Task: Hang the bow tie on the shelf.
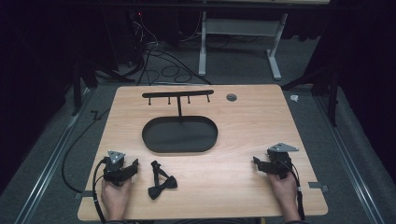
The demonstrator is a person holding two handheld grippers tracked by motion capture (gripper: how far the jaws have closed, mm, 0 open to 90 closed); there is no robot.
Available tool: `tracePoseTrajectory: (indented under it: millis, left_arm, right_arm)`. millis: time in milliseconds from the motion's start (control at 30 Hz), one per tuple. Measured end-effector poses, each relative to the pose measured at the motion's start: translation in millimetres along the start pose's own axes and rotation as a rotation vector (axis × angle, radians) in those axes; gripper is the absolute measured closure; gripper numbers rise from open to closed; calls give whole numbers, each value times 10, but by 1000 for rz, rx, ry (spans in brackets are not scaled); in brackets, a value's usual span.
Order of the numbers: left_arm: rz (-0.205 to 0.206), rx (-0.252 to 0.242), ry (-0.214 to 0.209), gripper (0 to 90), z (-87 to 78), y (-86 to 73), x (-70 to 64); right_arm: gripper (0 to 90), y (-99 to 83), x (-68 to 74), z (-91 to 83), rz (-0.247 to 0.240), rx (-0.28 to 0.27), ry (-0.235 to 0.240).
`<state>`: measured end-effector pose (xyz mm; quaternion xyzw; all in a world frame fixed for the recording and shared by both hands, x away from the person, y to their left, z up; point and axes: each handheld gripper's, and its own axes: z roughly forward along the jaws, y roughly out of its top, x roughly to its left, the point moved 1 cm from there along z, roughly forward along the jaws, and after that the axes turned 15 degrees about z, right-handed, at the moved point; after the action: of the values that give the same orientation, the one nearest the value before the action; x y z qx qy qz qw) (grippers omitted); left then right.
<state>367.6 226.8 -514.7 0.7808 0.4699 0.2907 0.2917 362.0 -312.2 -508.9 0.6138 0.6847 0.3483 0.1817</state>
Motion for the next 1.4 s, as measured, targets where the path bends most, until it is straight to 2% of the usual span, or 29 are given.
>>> tracePoseTrajectory:
  millis: [800,1300,1400]
  left_arm:
    - [0,1,1,403,-1,0,-2]
    - [11,4,-13,447,-25,0,-7]
    - [6,-3,-29,448,-59,5,-1]
  right_arm:
    - [304,0,1,1,-4,0,-2]
    - [302,-1,4,2,-5,-1,-6]
    - [302,-1,4,3,-6,-1,-6]
